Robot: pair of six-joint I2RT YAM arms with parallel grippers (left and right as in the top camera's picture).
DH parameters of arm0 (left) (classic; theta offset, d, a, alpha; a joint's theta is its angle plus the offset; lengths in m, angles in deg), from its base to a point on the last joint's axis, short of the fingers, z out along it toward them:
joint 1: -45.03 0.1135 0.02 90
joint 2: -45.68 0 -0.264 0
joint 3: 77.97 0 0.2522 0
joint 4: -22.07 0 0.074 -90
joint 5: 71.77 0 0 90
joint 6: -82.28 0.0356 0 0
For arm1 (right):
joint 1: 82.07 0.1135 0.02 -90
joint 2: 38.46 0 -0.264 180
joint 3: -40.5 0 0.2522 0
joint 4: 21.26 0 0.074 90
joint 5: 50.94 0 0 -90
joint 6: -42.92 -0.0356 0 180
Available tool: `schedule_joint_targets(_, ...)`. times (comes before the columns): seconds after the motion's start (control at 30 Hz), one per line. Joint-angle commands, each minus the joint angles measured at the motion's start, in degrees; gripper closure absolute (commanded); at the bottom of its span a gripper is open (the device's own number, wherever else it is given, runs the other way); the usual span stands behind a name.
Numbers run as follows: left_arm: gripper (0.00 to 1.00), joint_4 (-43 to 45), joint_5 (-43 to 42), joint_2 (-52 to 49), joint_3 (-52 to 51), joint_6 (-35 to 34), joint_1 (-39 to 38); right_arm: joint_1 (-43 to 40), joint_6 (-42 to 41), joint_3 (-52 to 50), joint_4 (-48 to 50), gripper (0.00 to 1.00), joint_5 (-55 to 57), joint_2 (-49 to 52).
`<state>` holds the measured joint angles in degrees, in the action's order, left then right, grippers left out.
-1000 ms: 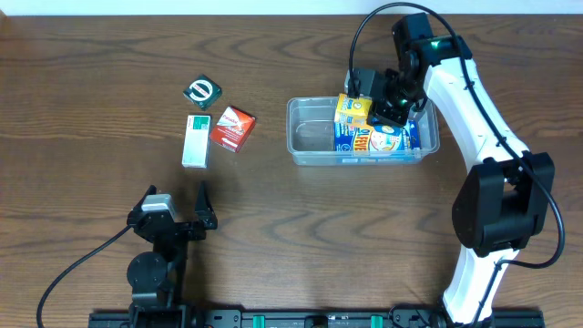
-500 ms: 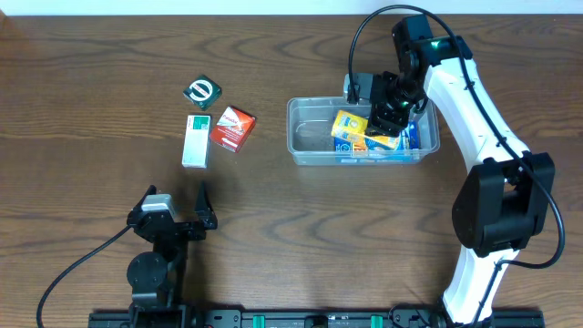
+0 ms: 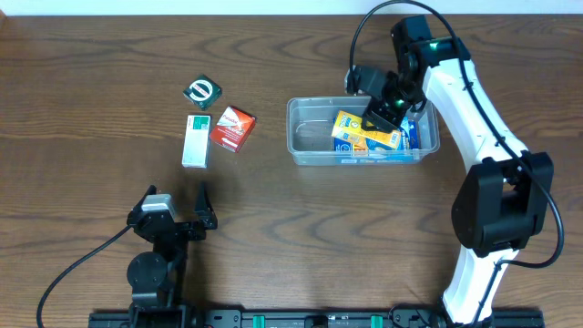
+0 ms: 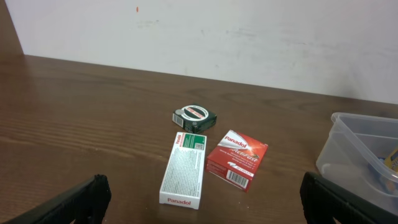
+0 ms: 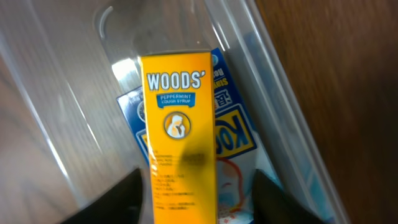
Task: Pack container
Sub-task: 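Lower the Woods' box into the container beside the Kool Fever box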
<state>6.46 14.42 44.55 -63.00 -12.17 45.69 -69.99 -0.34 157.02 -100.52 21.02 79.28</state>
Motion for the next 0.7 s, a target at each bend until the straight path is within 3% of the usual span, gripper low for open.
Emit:
schedule_joint_targets(0.0, 0.02, -1.9, 0.0, 0.1, -1.0, 0.3, 0.3, 1.8, -11.9, 0.0, 0.0, 0.6, -0.9, -0.4)
schedule_joint_targets(0.23, 0.02, -1.9, 0.0, 0.1, -1.0, 0.3, 0.3, 5.2, -22.1, 0.3, -0.9, 0.8, -0.9, -0.9)
schedule_joint_targets(0.43, 0.02, -1.9, 0.0, 0.1, -1.0, 0.3, 0.3, 7.8, -22.5, -0.2, -5.9, 0.84, 0.3, -0.9)
schedule_joint_targets(0.67, 0.02, -1.9, 0.0, 0.1, -1.0, 0.3, 0.3, 8.1, -24.0, -3.7, -5.3, 0.84, 4.1, -0.9)
